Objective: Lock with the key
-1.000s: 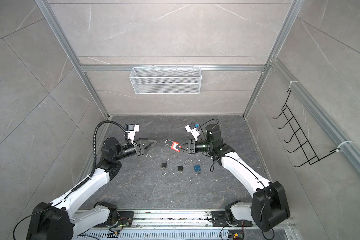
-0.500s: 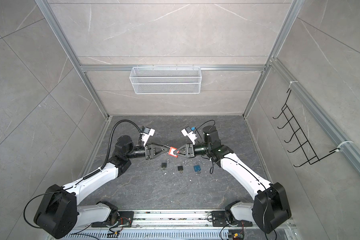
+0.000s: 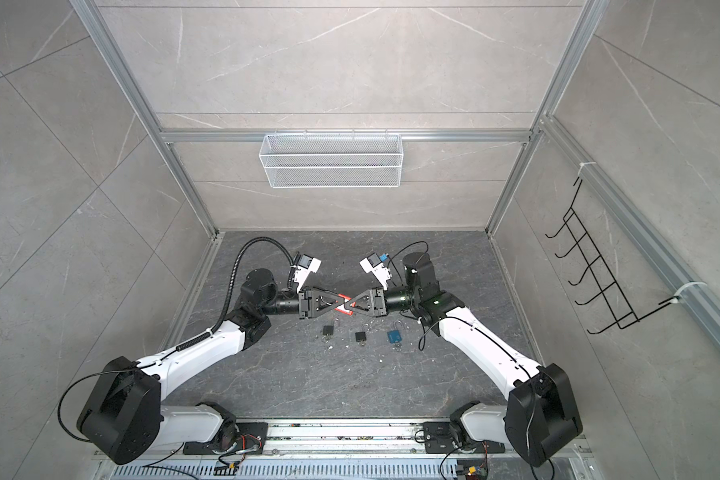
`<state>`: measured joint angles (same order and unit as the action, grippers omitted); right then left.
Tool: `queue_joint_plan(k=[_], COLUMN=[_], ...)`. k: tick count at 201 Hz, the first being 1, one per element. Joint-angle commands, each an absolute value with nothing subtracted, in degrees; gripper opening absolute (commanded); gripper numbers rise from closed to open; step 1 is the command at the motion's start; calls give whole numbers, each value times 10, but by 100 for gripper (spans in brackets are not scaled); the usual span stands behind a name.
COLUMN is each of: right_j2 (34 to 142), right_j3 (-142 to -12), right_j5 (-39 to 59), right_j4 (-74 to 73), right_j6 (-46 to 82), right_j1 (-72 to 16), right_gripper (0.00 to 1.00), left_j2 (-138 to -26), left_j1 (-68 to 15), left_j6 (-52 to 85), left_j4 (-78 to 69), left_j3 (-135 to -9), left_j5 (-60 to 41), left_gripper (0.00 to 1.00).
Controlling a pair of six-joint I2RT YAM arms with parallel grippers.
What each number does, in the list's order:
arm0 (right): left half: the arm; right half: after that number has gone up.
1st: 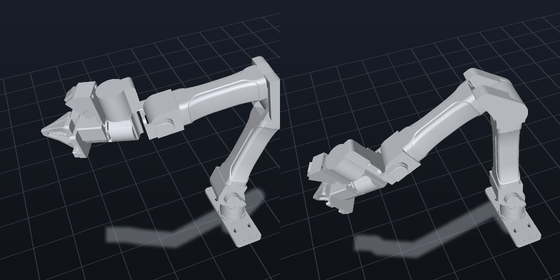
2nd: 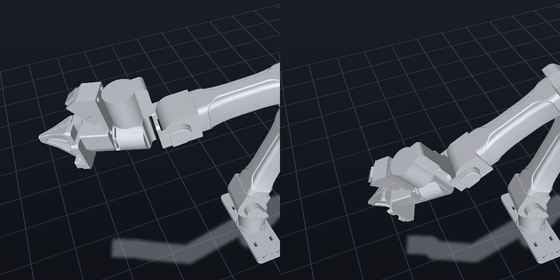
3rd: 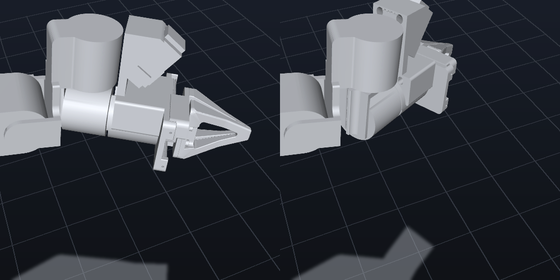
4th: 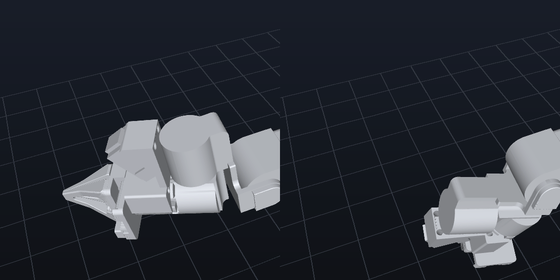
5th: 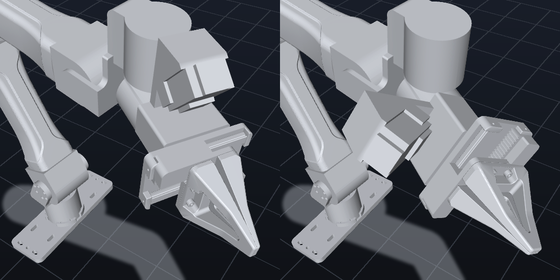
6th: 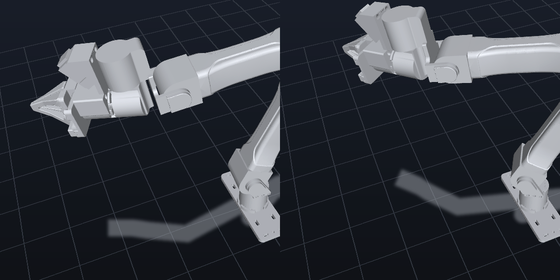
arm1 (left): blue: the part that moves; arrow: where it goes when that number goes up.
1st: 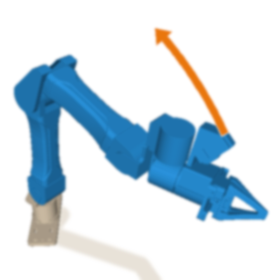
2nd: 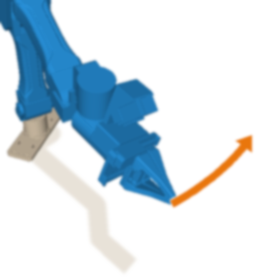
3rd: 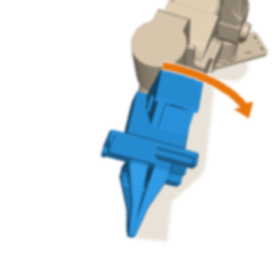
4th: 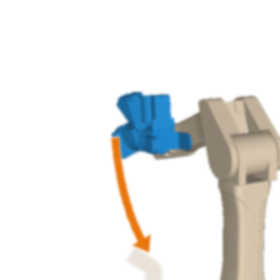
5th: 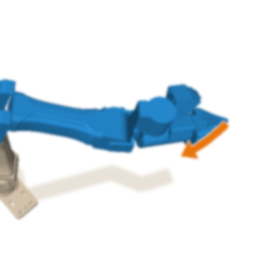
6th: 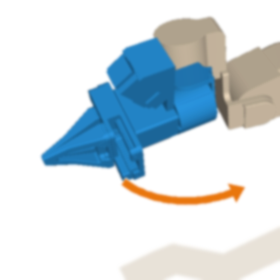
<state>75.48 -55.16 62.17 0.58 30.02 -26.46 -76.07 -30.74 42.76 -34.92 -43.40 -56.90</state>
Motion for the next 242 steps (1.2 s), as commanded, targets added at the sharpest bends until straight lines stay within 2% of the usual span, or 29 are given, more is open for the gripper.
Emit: queue_joint_plan(k=[1,15,26,36,47,70,85,127,169,218,242], right_j2=[759,761,764,767,768,767,759,725,743,808,827], right_j3=[-554,-551,-550,-547,-544,-532,-512,-478,-450,-419,-418], right_j5=[621,613,603,595,585,573,568,544,531,543,549], right_j4=[-29,-47,-59,-72,-80,-85,-107,-112,-202,-456,-487], right_j6=[308,323,333,342,348,355,376,390,503,719,738], right_j1=[-267,-267,-267,-267,-266,-261,-252,-222,-214,-214,-214], right_gripper=[0,0,1,3,11,37,45,49,48,44,42], left_j2=[-750,-756,-765,-771,-775,-789,-802,-816,-817,-819,-817], left_j1=[-312,-313,-315,-313,-313,-300,-281,-265,-265,-265,-265], left_j6=[418,432,454,478,500,554,603,642,633,634,631], left_j4=[-364,-384,-413,-443,-467,-564,-648,-679,-665,-668,-665], left_j3=[-441,-436,-432,-420,-401,-370,-351,-359,-363,-363,-362], left_j5=[-583,-581,-573,-541,-482,-445,-440,-451,-452,-455,-454], left_gripper=[28,16,0,0,0,0,0,0,0,0,0])
